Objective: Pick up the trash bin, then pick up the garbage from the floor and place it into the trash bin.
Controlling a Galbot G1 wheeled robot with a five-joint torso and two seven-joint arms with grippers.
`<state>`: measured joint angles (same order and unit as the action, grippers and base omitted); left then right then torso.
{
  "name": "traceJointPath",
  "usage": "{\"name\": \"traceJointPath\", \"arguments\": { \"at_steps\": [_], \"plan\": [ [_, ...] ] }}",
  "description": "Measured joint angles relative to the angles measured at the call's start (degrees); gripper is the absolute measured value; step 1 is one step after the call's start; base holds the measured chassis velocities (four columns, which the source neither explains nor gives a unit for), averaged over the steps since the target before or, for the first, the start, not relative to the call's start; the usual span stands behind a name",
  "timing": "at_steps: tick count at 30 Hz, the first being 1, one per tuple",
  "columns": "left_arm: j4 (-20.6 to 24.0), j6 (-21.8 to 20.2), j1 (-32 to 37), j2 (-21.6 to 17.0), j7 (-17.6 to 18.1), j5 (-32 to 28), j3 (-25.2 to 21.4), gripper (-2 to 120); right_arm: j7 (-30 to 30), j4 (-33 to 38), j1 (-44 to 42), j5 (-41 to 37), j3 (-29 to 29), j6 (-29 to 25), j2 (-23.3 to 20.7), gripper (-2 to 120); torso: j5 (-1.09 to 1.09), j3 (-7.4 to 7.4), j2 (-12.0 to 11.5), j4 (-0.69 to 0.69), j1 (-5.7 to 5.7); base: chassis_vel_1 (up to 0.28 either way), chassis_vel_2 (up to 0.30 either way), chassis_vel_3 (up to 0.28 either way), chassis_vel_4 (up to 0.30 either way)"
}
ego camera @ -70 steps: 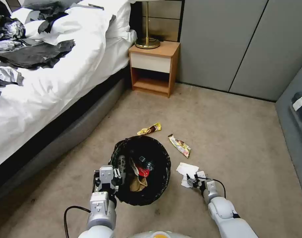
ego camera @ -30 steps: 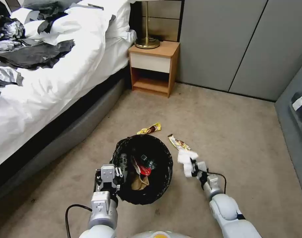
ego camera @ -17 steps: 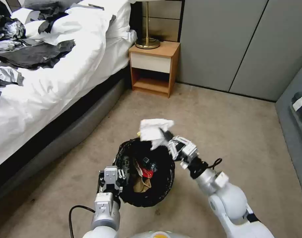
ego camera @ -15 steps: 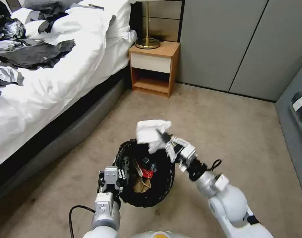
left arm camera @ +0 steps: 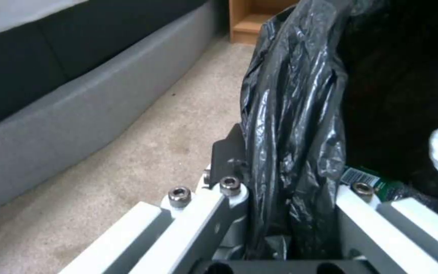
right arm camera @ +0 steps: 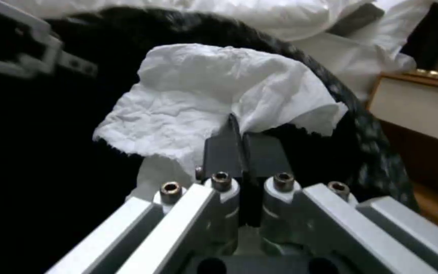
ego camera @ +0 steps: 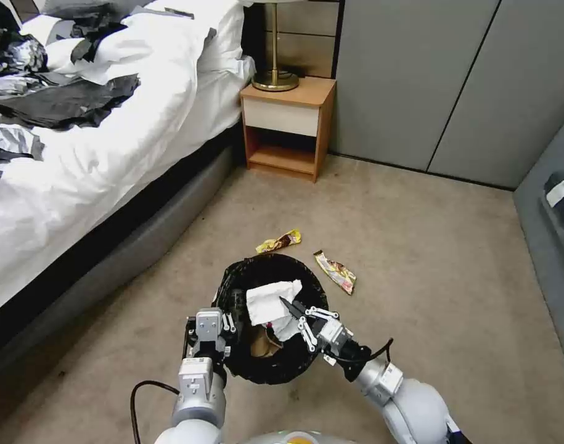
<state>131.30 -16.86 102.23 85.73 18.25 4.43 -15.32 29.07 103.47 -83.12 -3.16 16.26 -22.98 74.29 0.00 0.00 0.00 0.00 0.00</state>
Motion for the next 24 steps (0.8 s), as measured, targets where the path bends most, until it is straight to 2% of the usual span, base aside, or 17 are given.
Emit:
{"name": "traceJointPath", "arguments": {
  "at_steps": [5,7,9,12,13,15,16,19,20,21,23,24],
  "plan": [
    [0.3,0.0,0.1,0.0,0.0,-0.1,0.0,1,-1.0,-1.7,1.2,-0.4,0.1,1.0,0.0,0,0.00,0.00,0.0,0.00,0.00,0.000,0.000,0.000,0.000],
    [0.3,0.0,0.0,-0.1,0.0,-0.2,-0.1,1,-1.7,-2.0,1.4,-0.3,-0.2,1.3,-0.2,10,0.00,0.00,0.0,0.00,0.00,0.000,0.000,0.000,0.000],
    [0.3,0.0,0.0,-0.1,0.0,-0.2,-0.1,1,-1.8,-2.0,1.4,-0.2,-0.2,1.3,-0.2,12,0.00,0.00,0.0,0.00,0.00,0.000,0.000,0.000,0.000],
    [0.3,-0.1,0.0,-0.1,0.0,-0.2,-0.1,1,-2.3,-2.0,1.5,-0.2,-0.4,1.5,-0.2,27,0.00,0.00,0.0,-0.01,0.00,0.000,0.000,0.000,0.000],
    [0.3,-0.1,0.0,-0.1,0.0,-0.2,-0.1,1,-2.3,-2.0,1.5,-0.2,-0.4,1.5,-0.2,27,0.00,0.00,0.0,-0.01,0.00,0.000,0.000,0.000,0.000],
    [0.4,-0.1,0.0,-0.2,0.0,-0.3,-0.1,1,-2.5,-1.9,1.5,-0.1,-0.4,1.6,-0.3,39,0.00,0.00,0.0,0.00,0.00,0.000,0.000,0.000,0.000],
    [0.4,-0.1,0.0,-0.2,0.0,-0.3,-0.1,1,-2.5,-1.9,1.5,-0.1,-0.4,1.6,-0.3,39,0.00,0.00,0.0,0.00,0.00,0.000,0.000,0.000,0.000],
    [0.6,-0.2,0.0,-0.4,-0.1,-0.4,-0.1,1,-2.8,-1.3,1.3,0.0,-0.4,1.8,-0.4,52,0.00,0.00,0.0,-0.01,0.00,0.000,0.000,0.000,0.000],
    [0.6,-0.2,0.0,-0.4,-0.1,-0.4,-0.1,1,-2.8,-1.3,1.3,0.0,-0.4,1.8,-0.4,52,0.00,0.00,0.0,-0.01,0.00,0.000,0.000,0.000,0.000],
    [0.6,-0.3,0.0,-0.4,-0.1,-0.5,-0.1,1,-2.8,-1.2,1.3,0.2,-0.4,1.8,-0.5,59,0.00,0.00,0.0,0.00,0.00,0.000,0.000,0.000,0.000],
    [0.6,-0.3,0.0,-0.5,-0.1,-0.5,-0.1,1,-2.9,-1.1,1.2,0.2,-0.3,1.8,-0.5,62,0.00,0.00,0.0,-0.01,0.00,0.000,0.000,0.000,0.000],
    [0.6,-0.3,0.0,-0.5,-0.1,-0.5,-0.1,1,-2.9,-0.9,1.1,0.3,-0.3,1.8,-0.6,69,0.00,0.00,0.0,0.00,0.00,0.000,0.000,0.000,0.000]
  ]
}}
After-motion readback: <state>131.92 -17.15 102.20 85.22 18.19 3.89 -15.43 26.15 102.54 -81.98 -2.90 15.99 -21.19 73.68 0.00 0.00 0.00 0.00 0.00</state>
